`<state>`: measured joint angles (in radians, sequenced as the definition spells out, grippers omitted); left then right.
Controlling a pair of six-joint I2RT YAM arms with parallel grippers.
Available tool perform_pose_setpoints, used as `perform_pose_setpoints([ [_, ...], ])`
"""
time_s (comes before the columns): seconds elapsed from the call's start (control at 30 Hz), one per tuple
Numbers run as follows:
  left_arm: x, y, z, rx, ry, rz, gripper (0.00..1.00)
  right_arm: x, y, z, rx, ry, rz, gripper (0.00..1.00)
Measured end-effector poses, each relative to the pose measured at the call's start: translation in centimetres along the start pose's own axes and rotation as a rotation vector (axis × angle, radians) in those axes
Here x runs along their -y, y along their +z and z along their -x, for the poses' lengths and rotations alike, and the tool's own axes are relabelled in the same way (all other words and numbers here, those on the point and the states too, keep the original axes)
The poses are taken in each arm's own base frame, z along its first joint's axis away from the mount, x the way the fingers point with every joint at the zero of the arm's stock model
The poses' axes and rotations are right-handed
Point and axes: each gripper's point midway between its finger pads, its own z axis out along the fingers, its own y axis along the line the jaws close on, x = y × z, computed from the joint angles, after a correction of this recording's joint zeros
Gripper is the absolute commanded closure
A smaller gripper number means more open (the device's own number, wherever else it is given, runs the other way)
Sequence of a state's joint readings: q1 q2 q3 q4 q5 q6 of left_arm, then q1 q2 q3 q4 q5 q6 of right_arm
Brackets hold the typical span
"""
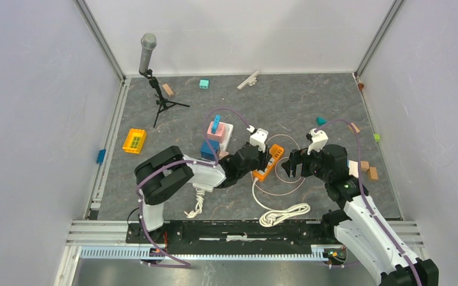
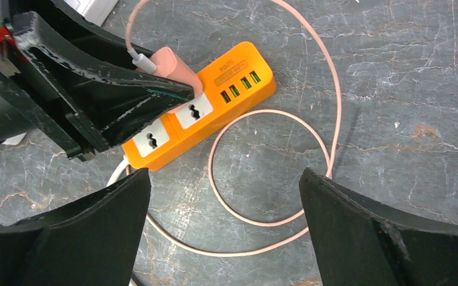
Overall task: Insert the plug
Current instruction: Insert the plug into the socket.
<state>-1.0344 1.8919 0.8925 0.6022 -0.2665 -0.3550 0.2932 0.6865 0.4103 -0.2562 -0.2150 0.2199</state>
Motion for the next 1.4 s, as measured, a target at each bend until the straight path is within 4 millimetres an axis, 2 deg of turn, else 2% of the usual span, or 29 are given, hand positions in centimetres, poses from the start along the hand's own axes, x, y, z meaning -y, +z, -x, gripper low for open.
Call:
perform_pose_setpoints([
  [0.2,0.9,1.1,0.2,0.016,0.002,0.001,0.98,-0.2,-0.2,0.7,0.019,-0.002,0.004,0.02],
  [0.43,1.8,2.1,0.3,0.009,0.020,0.037,0.98,-0.2,-1.2,2.8,0.093,-0.005,-0.014,0.02],
  [0.6,2.4,2.7,0.4,0.003,0.034,0.066,0.98,0.0,-2.6,5.7,0.169,-0.003,-0.062,0.02],
  [0.87,3.4,4.5,0.7,-0.007,0.048,0.089,0.98,0.4,-5.7,11.8,0.312,-0.015,-0.153,0.02],
  [1.13,4.6,6.0,1.0,-0.018,0.056,0.087,0.98,1.3,-7.9,13.8,0.366,-0.033,-0.232,0.02],
  [1.4,5.4,7.2,1.0,-0.045,0.070,0.093,0.98,0.6,-10.1,17.1,0.450,-0.044,-0.236,0.02],
])
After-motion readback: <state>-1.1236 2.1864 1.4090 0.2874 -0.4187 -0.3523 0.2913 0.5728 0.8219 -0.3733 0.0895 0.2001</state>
